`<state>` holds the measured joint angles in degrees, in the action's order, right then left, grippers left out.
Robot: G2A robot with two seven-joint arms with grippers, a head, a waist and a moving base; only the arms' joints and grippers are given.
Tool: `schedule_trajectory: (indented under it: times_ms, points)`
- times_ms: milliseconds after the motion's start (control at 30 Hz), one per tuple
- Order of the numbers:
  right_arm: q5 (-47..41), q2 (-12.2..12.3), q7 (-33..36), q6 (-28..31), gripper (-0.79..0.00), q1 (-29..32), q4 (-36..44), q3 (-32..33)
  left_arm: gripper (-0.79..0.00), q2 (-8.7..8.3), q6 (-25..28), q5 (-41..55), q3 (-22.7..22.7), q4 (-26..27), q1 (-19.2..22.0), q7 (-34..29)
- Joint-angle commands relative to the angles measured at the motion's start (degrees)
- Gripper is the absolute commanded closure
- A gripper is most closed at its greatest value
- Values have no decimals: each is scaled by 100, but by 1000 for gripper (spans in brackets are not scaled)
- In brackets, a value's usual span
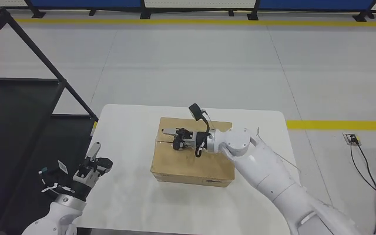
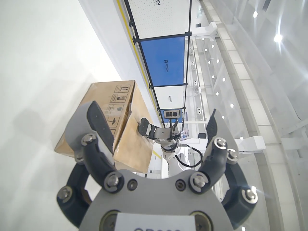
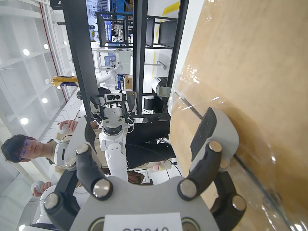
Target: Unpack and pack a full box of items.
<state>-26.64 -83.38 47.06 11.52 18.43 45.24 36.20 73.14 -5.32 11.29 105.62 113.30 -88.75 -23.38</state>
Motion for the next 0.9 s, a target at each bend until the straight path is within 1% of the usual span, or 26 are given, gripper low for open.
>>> schedule_trajectory:
  times_ms: [0, 133, 233, 500, 700, 867]
  points:
    - [18, -128, -94, 92, -785, -87, -141, -103, -785, -4, 26, 27, 0, -24, -27, -2]
    - [56, -361, -204, 114, -785, -238, -390, -277, -785, -16, 66, 61, 12, -50, -60, -11]
    - [-51, -499, -200, 194, -785, -338, -579, -293, -785, -24, 82, 98, 20, -60, -80, -30]
    - [-502, -664, 89, 544, -785, -489, -880, -30, -785, -51, 102, 130, 16, -63, -113, -98]
    - [-636, -808, 147, 374, -785, -523, -1114, 12, -785, -69, 108, 135, 1, -65, -132, -120]
    - [-623, -972, 273, 57, -785, -598, -1450, -63, -785, -84, 114, 151, -7, -84, -140, -133]
